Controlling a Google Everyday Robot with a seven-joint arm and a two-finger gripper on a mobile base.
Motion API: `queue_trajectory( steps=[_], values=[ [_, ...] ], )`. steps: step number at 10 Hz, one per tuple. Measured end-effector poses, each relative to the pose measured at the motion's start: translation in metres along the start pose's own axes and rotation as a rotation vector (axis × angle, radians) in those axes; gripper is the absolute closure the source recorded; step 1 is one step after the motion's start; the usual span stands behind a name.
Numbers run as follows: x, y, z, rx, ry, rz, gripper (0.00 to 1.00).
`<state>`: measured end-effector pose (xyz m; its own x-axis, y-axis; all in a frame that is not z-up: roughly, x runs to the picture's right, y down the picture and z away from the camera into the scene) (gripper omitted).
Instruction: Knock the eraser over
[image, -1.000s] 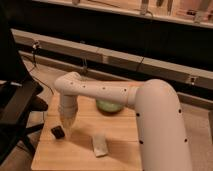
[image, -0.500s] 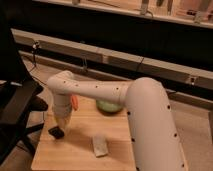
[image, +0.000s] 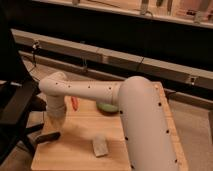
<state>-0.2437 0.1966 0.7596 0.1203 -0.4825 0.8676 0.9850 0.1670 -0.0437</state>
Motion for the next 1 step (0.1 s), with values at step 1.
queue_trajectory(
  steps=[1],
  values=[
    [0.0023,0.0017,-0.0006,0.007,-0.002,0.008,0.92]
  ],
)
